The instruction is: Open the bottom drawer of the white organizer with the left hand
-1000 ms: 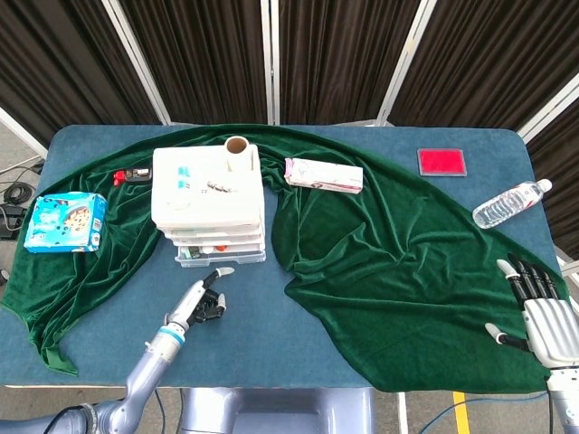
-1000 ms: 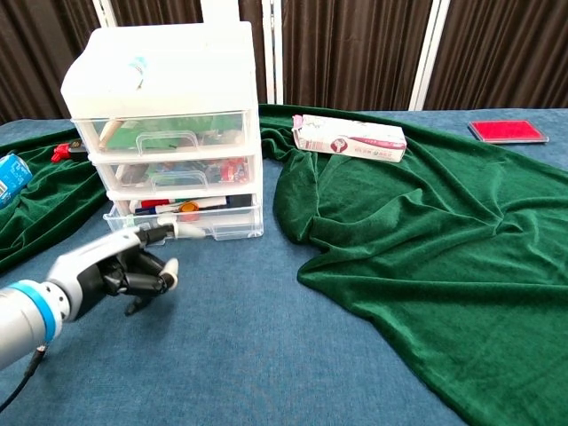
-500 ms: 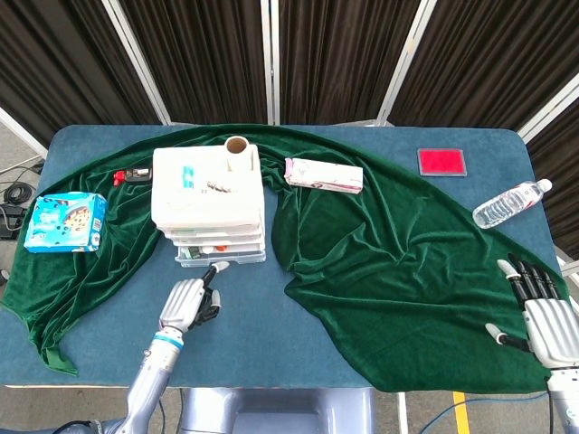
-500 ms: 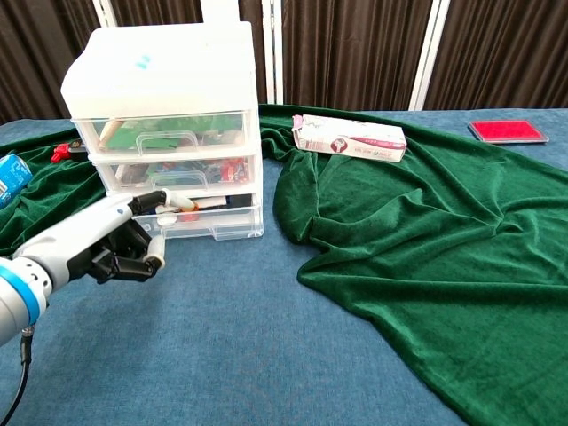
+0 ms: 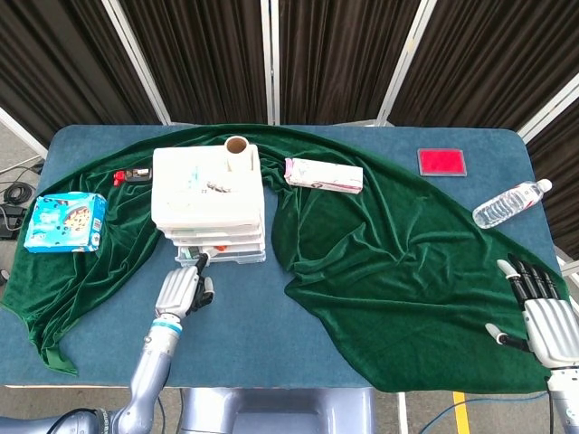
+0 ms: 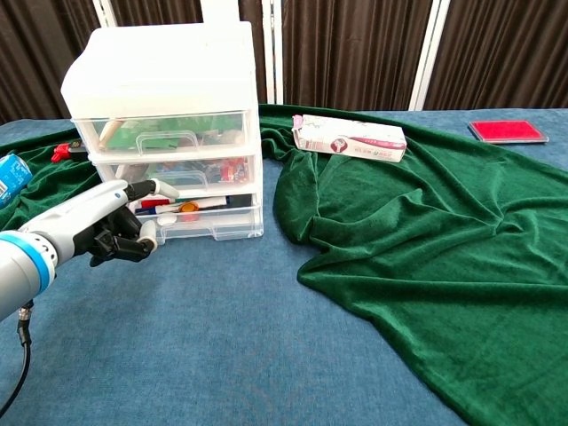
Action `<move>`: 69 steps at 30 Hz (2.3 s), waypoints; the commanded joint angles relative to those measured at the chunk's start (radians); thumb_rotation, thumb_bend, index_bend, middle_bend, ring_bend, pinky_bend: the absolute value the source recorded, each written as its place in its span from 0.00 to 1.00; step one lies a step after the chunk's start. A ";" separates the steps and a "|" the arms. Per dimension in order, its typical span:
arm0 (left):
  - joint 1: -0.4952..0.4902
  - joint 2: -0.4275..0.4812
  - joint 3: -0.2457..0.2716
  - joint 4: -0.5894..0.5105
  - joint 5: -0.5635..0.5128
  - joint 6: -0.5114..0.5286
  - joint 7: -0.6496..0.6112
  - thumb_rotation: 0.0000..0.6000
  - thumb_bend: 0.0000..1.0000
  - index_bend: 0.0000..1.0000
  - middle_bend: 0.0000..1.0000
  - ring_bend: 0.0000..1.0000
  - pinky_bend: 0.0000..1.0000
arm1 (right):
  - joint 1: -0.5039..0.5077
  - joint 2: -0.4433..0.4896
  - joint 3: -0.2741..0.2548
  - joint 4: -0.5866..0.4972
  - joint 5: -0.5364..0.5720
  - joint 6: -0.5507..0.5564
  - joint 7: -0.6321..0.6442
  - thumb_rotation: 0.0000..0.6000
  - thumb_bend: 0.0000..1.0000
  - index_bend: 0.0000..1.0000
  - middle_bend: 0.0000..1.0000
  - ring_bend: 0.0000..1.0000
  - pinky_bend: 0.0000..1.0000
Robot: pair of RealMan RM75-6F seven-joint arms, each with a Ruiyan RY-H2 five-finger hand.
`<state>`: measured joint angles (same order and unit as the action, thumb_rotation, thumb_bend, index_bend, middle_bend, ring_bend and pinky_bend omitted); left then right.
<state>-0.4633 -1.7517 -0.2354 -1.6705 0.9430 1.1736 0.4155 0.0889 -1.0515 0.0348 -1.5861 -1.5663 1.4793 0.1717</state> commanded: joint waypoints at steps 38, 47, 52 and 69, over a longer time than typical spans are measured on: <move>-0.035 0.067 0.062 -0.052 -0.103 -0.046 -0.025 1.00 0.80 0.41 0.90 0.84 0.82 | -0.003 0.003 0.004 0.000 0.003 0.007 0.008 1.00 0.06 0.06 0.00 0.00 0.00; -0.028 0.081 0.088 -0.074 -0.083 -0.044 -0.040 1.00 0.80 0.41 0.90 0.84 0.82 | -0.003 0.004 0.004 0.001 0.002 0.009 0.009 1.00 0.06 0.06 0.00 0.00 0.00; -0.024 0.087 0.099 -0.077 -0.073 -0.044 -0.051 1.00 0.80 0.41 0.90 0.84 0.82 | -0.004 0.003 0.004 0.001 0.002 0.009 0.007 1.00 0.06 0.06 0.00 0.00 0.00; -0.011 0.091 0.120 -0.073 -0.020 -0.044 -0.103 1.00 0.78 0.11 0.90 0.84 0.82 | -0.003 0.002 0.004 -0.001 0.004 0.006 0.002 1.00 0.06 0.06 0.00 0.00 0.00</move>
<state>-0.4751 -1.6602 -0.1148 -1.7451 0.9192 1.1280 0.3165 0.0857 -1.0497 0.0393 -1.5866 -1.5624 1.4852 0.1740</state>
